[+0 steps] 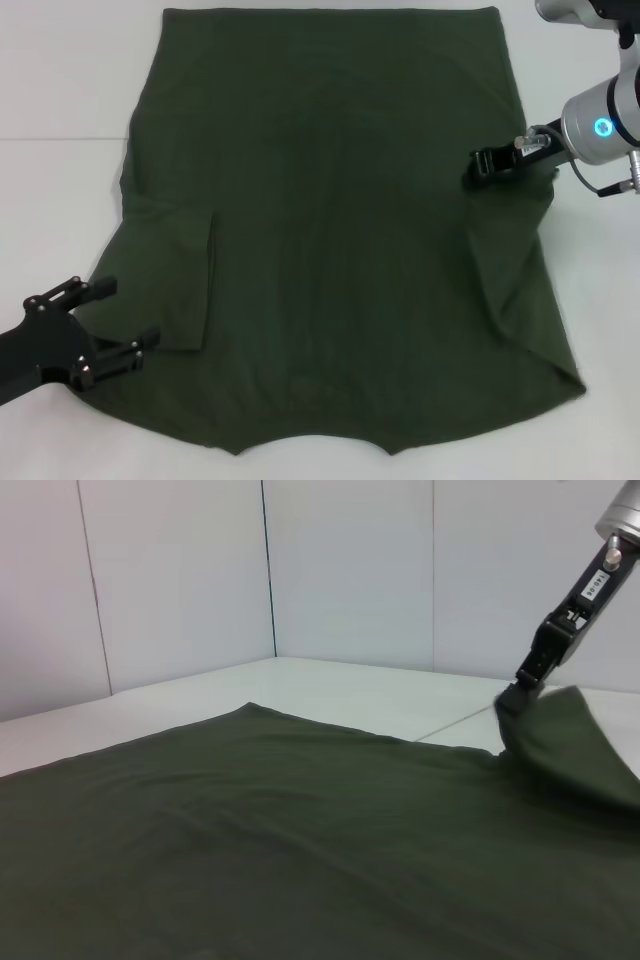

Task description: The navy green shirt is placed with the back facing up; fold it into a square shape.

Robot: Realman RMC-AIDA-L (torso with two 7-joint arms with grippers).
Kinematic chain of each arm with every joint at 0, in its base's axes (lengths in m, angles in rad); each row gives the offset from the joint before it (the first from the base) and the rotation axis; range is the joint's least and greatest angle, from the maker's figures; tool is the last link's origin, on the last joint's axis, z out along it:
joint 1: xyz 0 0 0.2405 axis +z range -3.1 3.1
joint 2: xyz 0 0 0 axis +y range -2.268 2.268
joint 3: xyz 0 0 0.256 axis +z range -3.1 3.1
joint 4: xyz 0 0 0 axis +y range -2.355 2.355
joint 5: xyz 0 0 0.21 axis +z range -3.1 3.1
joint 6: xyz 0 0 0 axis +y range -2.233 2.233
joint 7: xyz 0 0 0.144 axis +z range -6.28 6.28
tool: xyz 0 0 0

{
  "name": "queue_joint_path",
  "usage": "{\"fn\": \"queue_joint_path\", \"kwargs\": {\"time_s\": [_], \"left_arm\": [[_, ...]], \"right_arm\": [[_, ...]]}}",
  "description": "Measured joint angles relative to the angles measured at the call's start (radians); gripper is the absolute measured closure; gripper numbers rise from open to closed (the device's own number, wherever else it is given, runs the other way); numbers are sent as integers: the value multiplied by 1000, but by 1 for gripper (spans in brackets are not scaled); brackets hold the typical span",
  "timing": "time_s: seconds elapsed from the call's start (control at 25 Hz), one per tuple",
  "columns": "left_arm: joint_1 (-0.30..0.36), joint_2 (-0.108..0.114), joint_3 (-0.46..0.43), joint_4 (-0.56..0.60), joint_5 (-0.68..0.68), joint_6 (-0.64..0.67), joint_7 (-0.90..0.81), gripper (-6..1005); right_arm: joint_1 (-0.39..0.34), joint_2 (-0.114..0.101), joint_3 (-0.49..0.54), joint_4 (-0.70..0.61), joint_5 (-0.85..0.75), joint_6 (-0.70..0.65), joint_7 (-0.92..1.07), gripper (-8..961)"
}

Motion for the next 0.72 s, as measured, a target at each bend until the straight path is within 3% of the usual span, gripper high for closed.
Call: {"fn": "queue_joint_path", "kwargs": {"time_s": [0.2,0.32,0.52,0.72], "left_arm": [[3,0,-1,0,0,-1,0,148],[6,-1,-1,0,1,-2,1,147],[8,-1,-3,0,1,-2,-14,147],[-1,20,-13,2,6,42,-185,146]], "right_arm": [[1,2,-1,3,76,3,-33,910],[-3,1,-2,10,103,7,-44,701],[-28,-7,18,6,145,10,-66,591],[-136,-20,63,-3,415,-115,-351,482]]}}
